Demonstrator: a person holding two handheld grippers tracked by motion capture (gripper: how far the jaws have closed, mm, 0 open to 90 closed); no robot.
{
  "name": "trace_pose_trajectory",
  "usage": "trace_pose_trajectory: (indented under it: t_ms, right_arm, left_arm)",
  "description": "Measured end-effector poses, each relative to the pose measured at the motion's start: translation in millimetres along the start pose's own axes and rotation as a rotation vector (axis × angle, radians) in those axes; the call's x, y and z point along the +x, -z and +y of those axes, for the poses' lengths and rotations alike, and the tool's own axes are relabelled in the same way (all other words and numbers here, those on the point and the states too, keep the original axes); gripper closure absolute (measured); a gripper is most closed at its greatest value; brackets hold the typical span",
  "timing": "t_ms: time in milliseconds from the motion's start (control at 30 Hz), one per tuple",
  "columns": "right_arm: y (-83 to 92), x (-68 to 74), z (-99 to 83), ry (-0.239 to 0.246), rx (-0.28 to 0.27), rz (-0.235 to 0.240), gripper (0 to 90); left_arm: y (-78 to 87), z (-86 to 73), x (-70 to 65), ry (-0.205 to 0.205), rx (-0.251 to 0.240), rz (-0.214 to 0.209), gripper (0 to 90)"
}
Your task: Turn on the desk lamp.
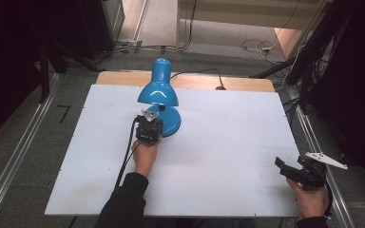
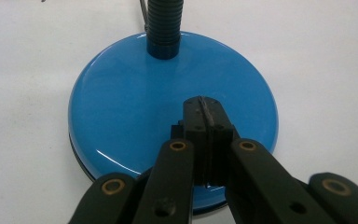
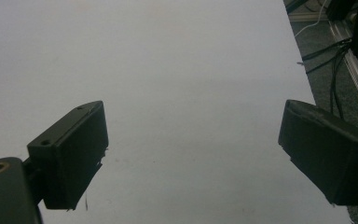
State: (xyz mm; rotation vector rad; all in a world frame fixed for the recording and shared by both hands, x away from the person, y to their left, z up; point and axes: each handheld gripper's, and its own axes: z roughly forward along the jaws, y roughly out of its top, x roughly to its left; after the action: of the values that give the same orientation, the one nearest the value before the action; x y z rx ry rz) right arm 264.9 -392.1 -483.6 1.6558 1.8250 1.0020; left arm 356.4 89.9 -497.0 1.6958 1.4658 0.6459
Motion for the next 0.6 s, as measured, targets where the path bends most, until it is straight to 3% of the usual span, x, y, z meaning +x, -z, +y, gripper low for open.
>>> trace_pose_trajectory:
  t_ms: [600]
  right_arm:
    - [0.4, 0.2, 0.0, 0.002, -0.003, -0.003, 6.9]
  left_arm:
    - [1.3, -3.0, -0.6, -0.003, 0.001, -0.020, 90.0]
